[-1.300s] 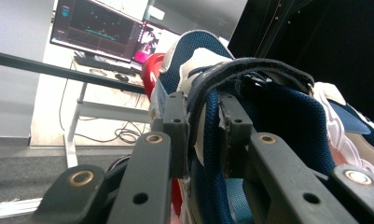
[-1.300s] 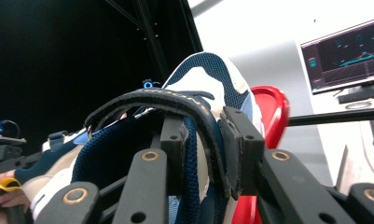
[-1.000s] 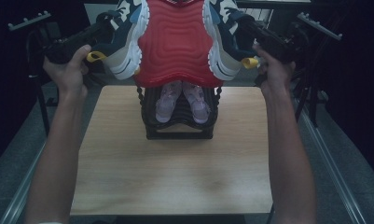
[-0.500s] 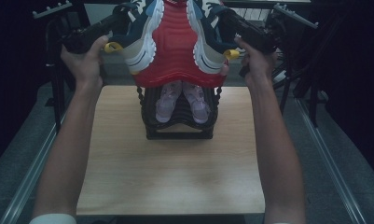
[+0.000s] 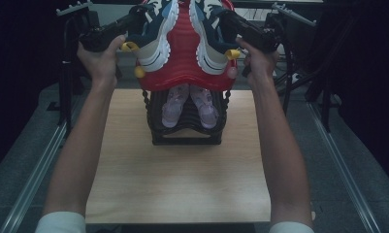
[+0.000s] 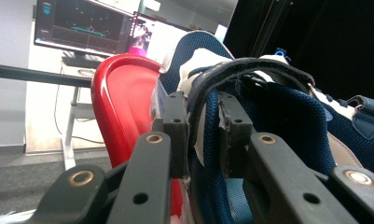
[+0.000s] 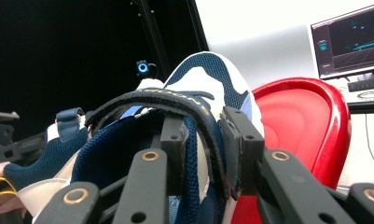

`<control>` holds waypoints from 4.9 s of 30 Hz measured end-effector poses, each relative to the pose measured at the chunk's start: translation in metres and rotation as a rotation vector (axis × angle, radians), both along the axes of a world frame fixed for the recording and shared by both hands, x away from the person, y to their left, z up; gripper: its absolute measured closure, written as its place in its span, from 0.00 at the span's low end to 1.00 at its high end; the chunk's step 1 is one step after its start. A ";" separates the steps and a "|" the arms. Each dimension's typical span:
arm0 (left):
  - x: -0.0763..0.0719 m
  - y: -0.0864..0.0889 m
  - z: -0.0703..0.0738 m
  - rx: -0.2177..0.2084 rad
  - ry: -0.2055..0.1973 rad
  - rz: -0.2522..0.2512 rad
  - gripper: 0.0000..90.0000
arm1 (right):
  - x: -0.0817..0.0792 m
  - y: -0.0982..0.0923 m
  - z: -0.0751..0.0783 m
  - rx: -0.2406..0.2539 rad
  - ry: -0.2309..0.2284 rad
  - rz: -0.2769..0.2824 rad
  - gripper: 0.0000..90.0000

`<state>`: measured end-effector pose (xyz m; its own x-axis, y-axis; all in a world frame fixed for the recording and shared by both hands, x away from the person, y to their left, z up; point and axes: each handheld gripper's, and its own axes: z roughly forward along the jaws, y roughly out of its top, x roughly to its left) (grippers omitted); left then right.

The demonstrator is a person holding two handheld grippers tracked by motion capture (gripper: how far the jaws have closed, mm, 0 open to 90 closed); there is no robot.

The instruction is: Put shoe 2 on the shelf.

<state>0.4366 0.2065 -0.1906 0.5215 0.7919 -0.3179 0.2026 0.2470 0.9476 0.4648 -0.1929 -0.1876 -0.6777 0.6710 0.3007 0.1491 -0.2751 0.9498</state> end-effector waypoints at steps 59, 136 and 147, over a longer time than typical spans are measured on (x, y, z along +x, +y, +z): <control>0.004 -0.021 -0.018 0.018 -0.057 -0.055 0.48 | 0.000 0.026 -0.002 -0.178 -0.050 0.006 0.50; -0.069 0.049 -0.140 -0.005 0.104 -0.087 0.50 | -0.058 -0.075 -0.145 -0.138 0.014 0.004 0.55; -0.088 0.060 -0.183 -0.004 0.156 -0.076 0.50 | -0.066 -0.075 -0.182 -0.167 0.072 0.020 0.54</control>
